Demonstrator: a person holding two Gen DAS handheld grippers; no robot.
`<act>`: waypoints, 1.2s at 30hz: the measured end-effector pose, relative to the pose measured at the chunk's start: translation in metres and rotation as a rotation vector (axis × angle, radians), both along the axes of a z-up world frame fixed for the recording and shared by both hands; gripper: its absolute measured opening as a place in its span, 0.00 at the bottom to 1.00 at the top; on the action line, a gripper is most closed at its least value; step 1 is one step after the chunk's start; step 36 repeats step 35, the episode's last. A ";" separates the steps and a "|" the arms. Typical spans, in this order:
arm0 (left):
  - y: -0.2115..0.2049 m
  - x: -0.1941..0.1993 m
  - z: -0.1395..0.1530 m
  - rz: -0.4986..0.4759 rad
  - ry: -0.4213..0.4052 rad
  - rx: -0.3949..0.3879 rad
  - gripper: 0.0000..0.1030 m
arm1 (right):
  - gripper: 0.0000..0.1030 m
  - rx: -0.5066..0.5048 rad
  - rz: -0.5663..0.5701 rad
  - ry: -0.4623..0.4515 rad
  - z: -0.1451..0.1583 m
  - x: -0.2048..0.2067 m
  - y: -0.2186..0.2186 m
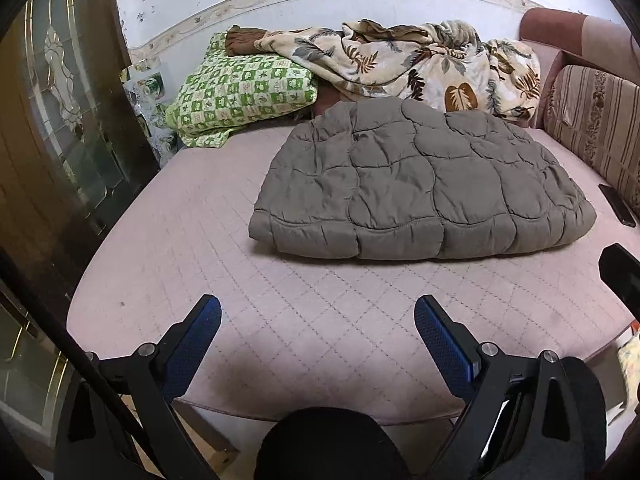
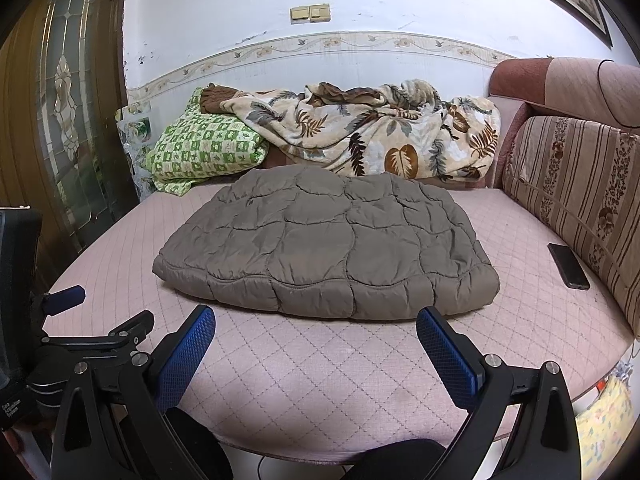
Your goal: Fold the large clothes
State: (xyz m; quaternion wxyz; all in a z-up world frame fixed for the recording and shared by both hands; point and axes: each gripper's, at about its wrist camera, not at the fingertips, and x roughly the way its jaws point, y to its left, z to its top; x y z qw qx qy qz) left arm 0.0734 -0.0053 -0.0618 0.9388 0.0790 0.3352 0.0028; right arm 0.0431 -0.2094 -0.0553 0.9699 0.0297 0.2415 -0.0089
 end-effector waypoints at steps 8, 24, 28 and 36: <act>0.001 -0.001 -0.001 0.006 0.008 0.012 0.94 | 0.99 0.000 -0.003 0.003 -0.001 -0.001 -0.001; 0.000 -0.001 -0.005 0.001 0.034 0.010 0.94 | 0.99 0.002 -0.003 0.014 -0.005 0.001 -0.001; 0.001 0.001 -0.006 0.003 0.043 0.008 0.94 | 0.99 0.004 -0.004 0.015 -0.005 0.001 -0.001; 0.007 0.003 -0.009 0.011 0.055 -0.013 0.94 | 0.99 0.009 -0.006 0.026 -0.010 0.004 -0.002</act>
